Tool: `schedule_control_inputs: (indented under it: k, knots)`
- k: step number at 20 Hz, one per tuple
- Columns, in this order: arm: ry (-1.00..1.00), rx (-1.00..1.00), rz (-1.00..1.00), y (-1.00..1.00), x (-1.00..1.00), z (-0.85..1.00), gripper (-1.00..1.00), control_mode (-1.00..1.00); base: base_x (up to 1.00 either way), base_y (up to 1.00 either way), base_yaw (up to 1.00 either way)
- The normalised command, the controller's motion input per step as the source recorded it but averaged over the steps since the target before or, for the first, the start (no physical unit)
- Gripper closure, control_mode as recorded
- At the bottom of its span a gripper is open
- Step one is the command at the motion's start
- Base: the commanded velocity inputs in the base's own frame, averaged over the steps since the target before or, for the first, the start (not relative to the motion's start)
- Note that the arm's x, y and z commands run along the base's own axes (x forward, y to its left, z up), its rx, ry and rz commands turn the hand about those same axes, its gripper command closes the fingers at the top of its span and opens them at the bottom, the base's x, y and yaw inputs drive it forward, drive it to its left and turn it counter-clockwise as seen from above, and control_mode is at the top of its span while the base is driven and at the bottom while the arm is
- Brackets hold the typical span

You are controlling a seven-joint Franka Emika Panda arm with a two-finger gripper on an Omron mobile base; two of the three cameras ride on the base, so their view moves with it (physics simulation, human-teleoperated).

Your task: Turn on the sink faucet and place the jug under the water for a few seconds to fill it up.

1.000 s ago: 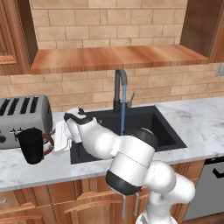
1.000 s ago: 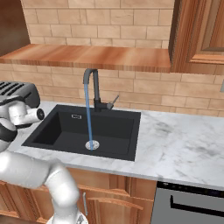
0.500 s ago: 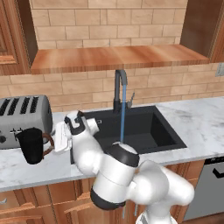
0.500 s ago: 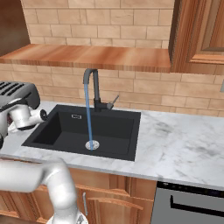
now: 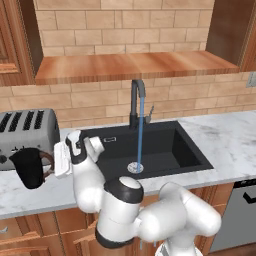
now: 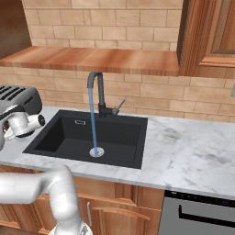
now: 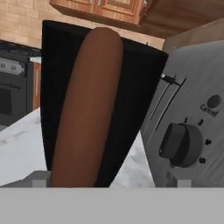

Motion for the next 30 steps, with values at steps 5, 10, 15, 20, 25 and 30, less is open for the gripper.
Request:
schedule_control_inputs:
  k: [5,10,15,20,25,30]
  knots:
    - [0.0,0.0,0.04,0.31,0.0,-0.17,1.0,-1.0,0.0,0.0,0.0]
    - [0.0,0.0,0.03,0.27,-0.01,-0.18,1.0,-1.0,0.0,0.0,0.0]
    - [0.0,0.0,0.03,0.16,-0.05,-0.03,1.0,-1.0,0.0,0.0,0.0]
    - [-0.02,0.01,0.01,0.01,-0.18,0.01,1.0,-1.0,0.0,0.0,0.0]
    - [-0.05,0.07,0.0,-0.35,-0.26,0.25,1.0,-1.0,0.0,0.0,0.0]
    - [0.0,0.11,0.0,-0.79,-0.28,0.5,1.0,-1.0,0.0,0.0,0.0]
